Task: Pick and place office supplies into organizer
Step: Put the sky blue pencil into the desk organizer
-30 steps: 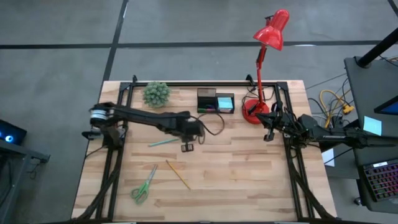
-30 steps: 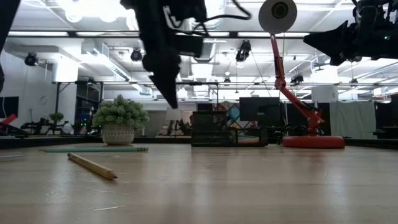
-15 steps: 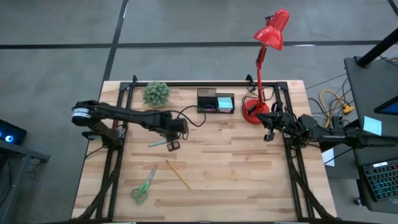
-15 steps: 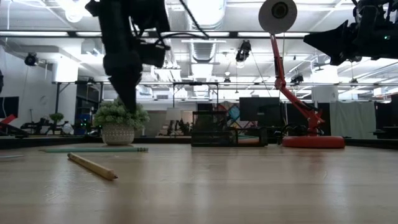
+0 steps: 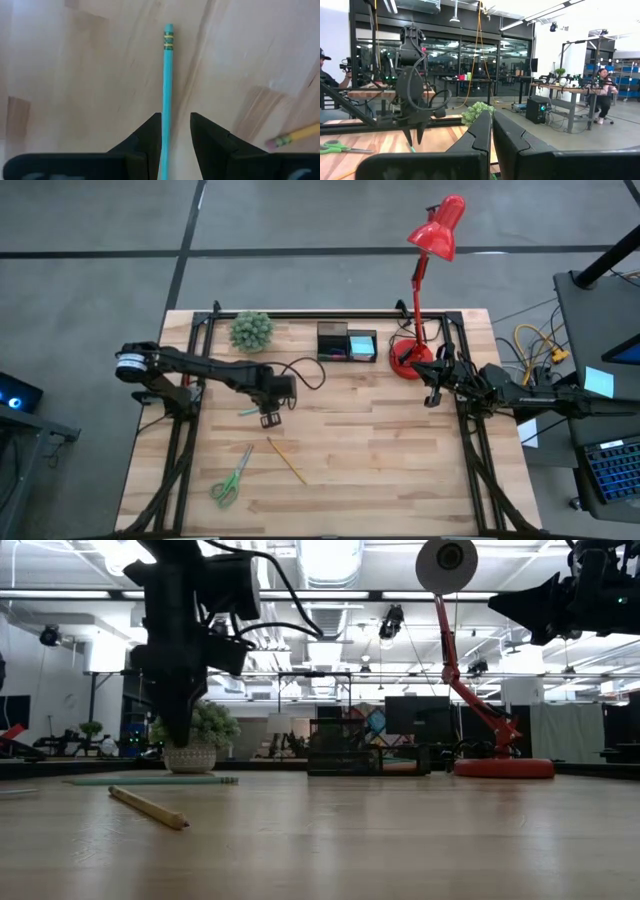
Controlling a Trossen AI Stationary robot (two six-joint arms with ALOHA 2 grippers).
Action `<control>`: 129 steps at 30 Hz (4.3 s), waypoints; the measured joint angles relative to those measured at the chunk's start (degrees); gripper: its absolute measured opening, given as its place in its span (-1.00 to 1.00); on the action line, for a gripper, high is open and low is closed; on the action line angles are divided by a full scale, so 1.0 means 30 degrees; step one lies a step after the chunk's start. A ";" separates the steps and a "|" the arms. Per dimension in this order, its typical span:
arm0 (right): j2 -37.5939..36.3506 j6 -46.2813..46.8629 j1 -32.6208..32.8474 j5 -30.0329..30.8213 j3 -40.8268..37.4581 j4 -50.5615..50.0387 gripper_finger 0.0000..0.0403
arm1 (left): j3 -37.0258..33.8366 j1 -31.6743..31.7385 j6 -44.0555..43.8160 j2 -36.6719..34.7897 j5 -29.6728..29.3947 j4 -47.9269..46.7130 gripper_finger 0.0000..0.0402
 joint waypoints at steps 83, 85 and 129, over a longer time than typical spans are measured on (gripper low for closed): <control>0.0000 -0.0084 0.0007 0.0007 -0.0007 0.0007 -0.96 | -0.2239 0.2118 0.0219 0.2929 0.1333 0.3824 -0.73; 0.0000 -0.0084 0.0007 0.0007 -0.0007 0.0007 -0.96 | -0.2270 0.2118 0.0555 0.2929 0.1341 0.3898 -0.80; -0.0007 -0.0021 0.0000 0.0000 -0.0007 0.0029 -0.96 | -0.0854 0.2111 0.2728 0.0349 0.1785 0.2773 -0.98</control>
